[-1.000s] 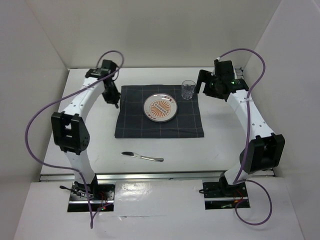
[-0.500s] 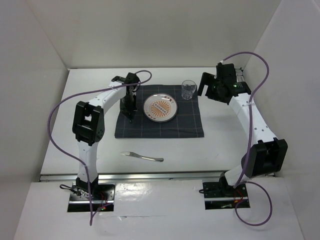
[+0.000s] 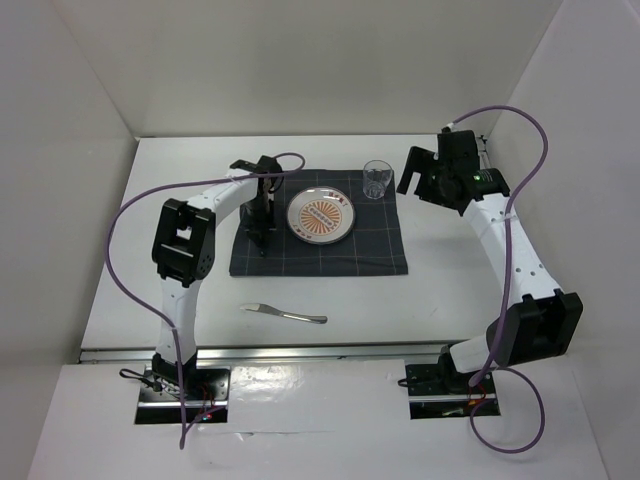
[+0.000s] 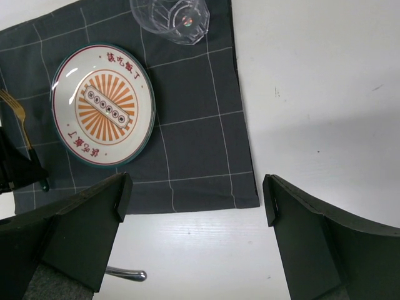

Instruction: Set the dinner table for one person

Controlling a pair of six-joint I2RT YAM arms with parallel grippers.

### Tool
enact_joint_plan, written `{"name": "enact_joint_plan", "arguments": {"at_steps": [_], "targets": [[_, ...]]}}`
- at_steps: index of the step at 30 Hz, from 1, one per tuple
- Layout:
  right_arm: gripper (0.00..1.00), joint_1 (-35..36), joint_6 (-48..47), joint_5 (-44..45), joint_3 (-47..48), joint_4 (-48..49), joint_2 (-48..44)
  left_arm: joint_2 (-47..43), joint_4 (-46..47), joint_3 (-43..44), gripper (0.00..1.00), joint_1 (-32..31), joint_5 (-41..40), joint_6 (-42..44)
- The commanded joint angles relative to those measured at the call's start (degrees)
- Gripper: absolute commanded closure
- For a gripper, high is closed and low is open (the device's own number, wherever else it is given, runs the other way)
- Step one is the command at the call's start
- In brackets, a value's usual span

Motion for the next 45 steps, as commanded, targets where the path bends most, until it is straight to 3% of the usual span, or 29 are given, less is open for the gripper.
{"name": "enact_joint_plan", "arguments": {"at_steps": [1, 10, 13, 15, 19, 21, 22, 25, 29, 31, 39, 45], "targets": [[0.01, -0.34, 0.37, 1.08, -0.06, -1.31, -1.87, 1.28, -0.36, 1.29, 1.00, -0.18, -0.14, -1.64], [0.01, -0.34, -0.16, 1.61, -0.06, -1.32, -1.87, 1.90, -1.68, -0.20, 0.98, -0.18, -1.46, -2.16], [0.01, -0.34, -0.16, 1.61, -0.06, -1.32, -1.87, 2.42, -1.68, -0.20, 0.89, -0.71, -2.77, -2.16], [0.01, -0.34, -0.16, 1.08, -0.06, -1.32, -1.87, 2.43, -2.29, 0.33, 0.70, -0.71, -2.78, -2.16], [0.01, -0.34, -0.16, 1.08, 0.47, -0.80, -2.39, 1.38, -1.16, -0.81, 0.59, -0.71, -2.78, -2.16], [0.01, -0.34, -0.16, -0.32, 0.47, -0.27, -3.00, 0.68, -1.15, -0.82, 0.50, -0.71, -2.78, -2.16], [0.01, -0.34, -0.68, -0.94, 0.47, -0.26, -3.01, 0.67, -1.15, -0.82, 0.41, -0.71, -2.78, -2.16], [0.01, 0.27, -3.67, -4.11, 1.08, -0.26, -3.01, -0.03, -1.15, -0.30, 0.40, -0.71, -2.78, -2.16], [0.01, 8.17, -7.00, -3.50, 1.61, -0.79, -1.61, -2.48, -3.78, 2.95, 0.37, -0.71, -3.48, -2.16], [0.01, 14.67, -7.54, -2.52, 1.61, -0.79, -0.30, -4.24, -5.36, 4.97, 0.30, -0.71, -4.01, -2.16], [0.01, 35.23, -6.66, 1.44, -4.61, 1.75, 1.04, -8.63, -11.16, 12.97, 0.30, -0.71, -5.77, -1.55], [0.02, 43.26, -8.24, 4.33, -7.88, 4.22, 1.82, -10.67, -10.56, 12.99, 0.33, 1.67, -2.96, -1.55]]}}
